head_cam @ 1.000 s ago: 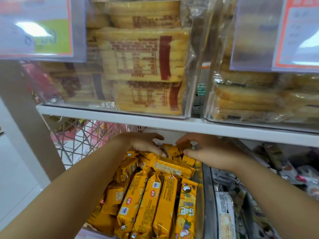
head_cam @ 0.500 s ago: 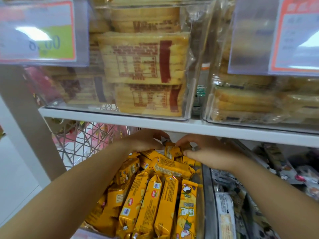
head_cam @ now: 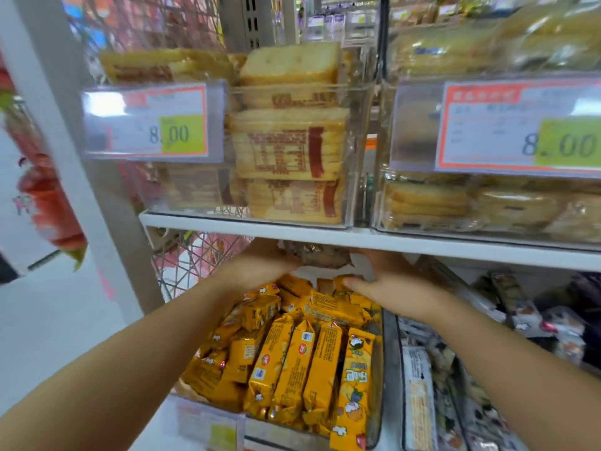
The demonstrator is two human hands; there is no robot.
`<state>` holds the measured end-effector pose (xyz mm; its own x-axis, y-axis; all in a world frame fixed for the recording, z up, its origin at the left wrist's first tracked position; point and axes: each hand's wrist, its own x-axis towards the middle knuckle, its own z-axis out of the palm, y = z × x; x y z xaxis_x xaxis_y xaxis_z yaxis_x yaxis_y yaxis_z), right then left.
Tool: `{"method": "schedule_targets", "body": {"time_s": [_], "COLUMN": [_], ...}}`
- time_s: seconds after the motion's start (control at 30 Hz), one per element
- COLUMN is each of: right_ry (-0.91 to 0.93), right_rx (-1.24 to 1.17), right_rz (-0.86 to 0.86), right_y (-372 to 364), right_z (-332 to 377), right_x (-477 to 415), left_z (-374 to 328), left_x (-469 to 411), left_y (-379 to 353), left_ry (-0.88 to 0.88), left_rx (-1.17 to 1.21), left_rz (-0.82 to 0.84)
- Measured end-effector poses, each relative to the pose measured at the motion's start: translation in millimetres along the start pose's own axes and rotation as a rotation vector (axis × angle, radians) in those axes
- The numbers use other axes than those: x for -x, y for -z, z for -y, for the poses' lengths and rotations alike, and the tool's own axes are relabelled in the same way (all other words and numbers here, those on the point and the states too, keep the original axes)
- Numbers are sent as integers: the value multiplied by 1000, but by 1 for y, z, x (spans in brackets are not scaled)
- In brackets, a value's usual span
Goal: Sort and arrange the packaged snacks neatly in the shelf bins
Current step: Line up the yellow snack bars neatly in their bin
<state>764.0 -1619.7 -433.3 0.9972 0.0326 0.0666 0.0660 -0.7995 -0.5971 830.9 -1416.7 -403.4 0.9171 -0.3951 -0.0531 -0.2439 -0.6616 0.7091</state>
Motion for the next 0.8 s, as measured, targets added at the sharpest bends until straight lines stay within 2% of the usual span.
{"method": "schedule_targets", "body": {"time_s": [0.1,0.17,0.27,0.33,0.4,0.47,0.53,0.63,0.7,0.8], "right_ry": [149,199,125,71,-94,-266,-250,116,338,394], "right_rx": [54,63,125,238,397,569,544,284,298,460], "right_rz": [-181,-248,-323,-496,-566,-520,-482,-377,-143,214], "right_y": [-6,-7,0,6,15,23,26,22,14,0], "right_z": [8,13,11,1,-10,-22,-24,-2,17,38], "right_x": [7,21,50,71,92,105,111,113,111,105], "left_z": [6,-2,-8,-8,-10,-9,-6,5,12,18], "left_x": [15,30,43,51,64,76,82,81,76,62], "left_y": [-6,-12,-14,-10,-5,-8,-16,-30,-37,-41], "left_ry": [-19,-131,-264,-301,-263,-150,-67,-95,-140,-135], "left_rx": [-11,62,136,-56,-262,-489,-705,-782,-775,-809], "left_rz": [-37,-7,37,59,215,474,567,478,381,252]}}
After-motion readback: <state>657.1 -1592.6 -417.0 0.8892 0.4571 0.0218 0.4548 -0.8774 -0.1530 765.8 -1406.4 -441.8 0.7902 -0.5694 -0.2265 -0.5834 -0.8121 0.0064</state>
